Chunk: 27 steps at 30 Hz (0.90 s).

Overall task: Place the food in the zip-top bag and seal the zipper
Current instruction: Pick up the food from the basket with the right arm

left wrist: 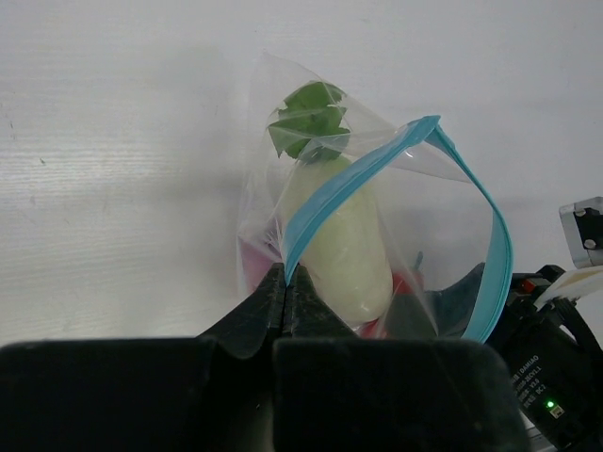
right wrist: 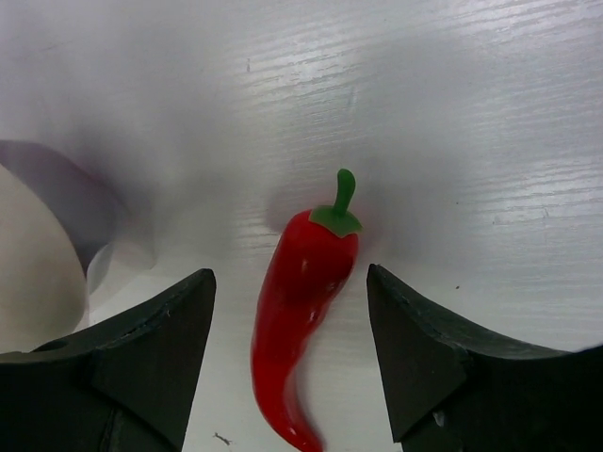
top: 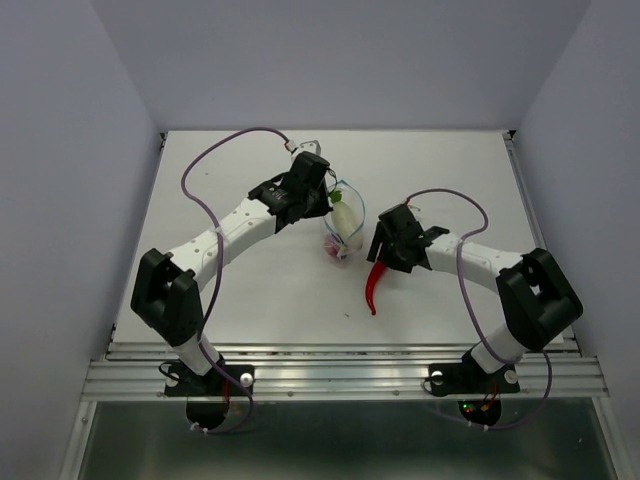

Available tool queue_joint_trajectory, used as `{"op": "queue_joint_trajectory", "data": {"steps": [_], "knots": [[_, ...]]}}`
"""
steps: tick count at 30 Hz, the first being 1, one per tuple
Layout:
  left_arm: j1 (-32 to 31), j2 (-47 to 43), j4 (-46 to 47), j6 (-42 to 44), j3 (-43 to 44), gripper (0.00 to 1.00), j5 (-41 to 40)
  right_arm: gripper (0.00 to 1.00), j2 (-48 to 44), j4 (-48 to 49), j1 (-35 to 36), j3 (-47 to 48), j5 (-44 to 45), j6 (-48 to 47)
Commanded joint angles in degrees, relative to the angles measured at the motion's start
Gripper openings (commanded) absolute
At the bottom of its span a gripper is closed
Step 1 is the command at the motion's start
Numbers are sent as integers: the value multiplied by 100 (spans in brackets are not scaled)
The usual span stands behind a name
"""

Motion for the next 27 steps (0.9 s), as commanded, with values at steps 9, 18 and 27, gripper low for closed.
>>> {"op": "queue_joint_trajectory", "data": {"steps": [9, 18, 27], "knots": [[20, -193, 176, 18, 134, 0, 62, 40, 77, 351, -17, -183, 15, 144], [20, -211, 202, 53, 116, 0, 132, 31, -1003, 254, -17, 212, 639, -505], [20, -141, 317, -8, 64, 0, 255, 31, -2367, 1807, -17, 854, 18, -1490]]}}
